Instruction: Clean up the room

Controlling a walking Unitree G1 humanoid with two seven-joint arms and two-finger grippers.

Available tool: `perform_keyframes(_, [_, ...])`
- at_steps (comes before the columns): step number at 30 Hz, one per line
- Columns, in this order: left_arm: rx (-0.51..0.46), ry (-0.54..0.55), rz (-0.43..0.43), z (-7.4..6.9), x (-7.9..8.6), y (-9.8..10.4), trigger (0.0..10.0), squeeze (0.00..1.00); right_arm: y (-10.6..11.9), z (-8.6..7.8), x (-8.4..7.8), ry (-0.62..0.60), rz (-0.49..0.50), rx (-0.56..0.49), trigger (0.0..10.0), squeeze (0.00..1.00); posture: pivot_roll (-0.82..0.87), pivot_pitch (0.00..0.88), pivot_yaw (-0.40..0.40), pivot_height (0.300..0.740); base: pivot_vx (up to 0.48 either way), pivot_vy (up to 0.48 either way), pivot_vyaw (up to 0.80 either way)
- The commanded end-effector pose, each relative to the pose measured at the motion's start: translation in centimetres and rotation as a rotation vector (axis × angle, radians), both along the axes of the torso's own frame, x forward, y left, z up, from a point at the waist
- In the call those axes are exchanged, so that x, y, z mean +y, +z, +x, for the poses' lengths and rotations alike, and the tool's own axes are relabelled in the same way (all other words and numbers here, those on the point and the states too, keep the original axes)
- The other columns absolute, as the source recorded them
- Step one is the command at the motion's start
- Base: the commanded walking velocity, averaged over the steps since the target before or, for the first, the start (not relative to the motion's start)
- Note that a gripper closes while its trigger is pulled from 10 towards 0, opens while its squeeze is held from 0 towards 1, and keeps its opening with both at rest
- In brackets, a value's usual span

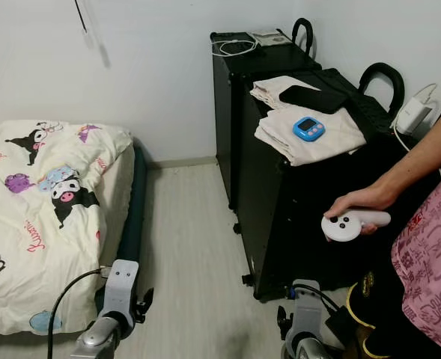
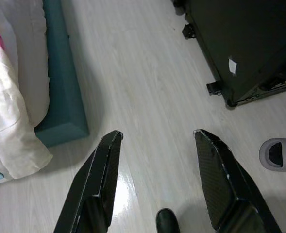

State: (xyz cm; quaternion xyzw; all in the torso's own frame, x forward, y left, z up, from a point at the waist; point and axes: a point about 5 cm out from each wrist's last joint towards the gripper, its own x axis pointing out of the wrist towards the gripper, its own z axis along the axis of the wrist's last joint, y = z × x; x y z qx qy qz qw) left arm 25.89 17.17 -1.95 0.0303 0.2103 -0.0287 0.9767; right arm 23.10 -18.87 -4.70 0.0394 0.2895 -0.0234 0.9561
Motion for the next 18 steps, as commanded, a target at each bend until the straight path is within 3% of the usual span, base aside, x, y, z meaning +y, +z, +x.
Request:
perform_keyframes(1, [-0.001,0.008,-0.001,-0.38,0.48,-0.15,10.0,0.0,-0.34,-0.41,0.1,0.014,-0.006,0.022,10.0,0.0,0.05,0.072,-0.003,0.734,0.326,0.352,0.0])
perform_keyframes(18, [-0.005,0.018,0.031,-0.31,0.46,-0.11,10.0,0.0,-0.28,-0.3,0.19,0.011,-0.004,0.019,10.0,0.0,0.05,0.074,0.002,0.734,0.018,0.021,0.0])
